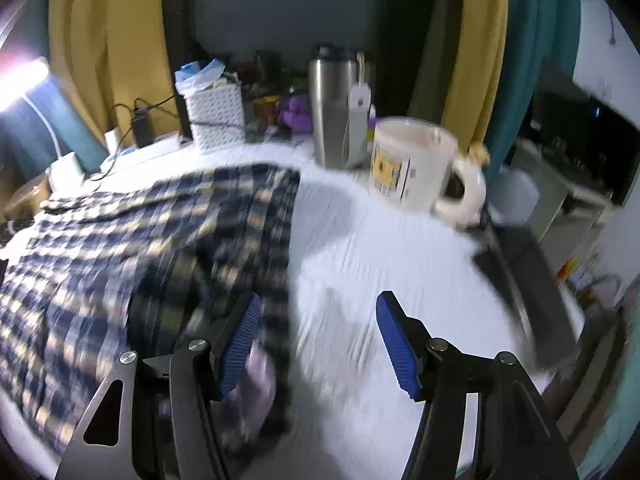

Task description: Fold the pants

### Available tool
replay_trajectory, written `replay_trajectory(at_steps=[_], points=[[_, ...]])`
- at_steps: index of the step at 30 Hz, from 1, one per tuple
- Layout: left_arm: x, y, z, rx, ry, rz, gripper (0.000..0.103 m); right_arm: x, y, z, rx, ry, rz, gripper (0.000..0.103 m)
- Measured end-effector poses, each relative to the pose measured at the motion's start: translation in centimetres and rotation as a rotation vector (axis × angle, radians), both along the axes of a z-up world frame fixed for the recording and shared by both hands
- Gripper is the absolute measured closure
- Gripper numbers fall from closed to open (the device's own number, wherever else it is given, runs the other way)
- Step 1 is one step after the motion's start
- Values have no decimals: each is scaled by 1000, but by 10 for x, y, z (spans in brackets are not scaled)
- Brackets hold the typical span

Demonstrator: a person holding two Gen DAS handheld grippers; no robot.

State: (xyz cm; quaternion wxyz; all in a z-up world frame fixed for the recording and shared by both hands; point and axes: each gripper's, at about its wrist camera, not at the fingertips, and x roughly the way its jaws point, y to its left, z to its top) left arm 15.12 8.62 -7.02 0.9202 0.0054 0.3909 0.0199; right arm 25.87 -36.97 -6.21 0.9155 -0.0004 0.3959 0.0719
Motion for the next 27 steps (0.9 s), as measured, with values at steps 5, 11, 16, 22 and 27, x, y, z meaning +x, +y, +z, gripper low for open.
replay_trajectory(at_steps=[5,11,16,22,27], points=[[-27,-10,-20,-9,34,-16,31,-32,0,-12,95,25,42,40],[-44,-19,-36,-28,67,-51,31,-45,8,-31,179,94,80,55],[-47,-19,-37,-64,64,-82,39,-54,13,-30,167,65,65,84],[-58,-26,-34,-20,66,-117,99,-72,0,-3,103,-1,-15,89],[-86,-35,-20,-5,57,-153,101,-87,-6,6,41,-8,-30,89]])
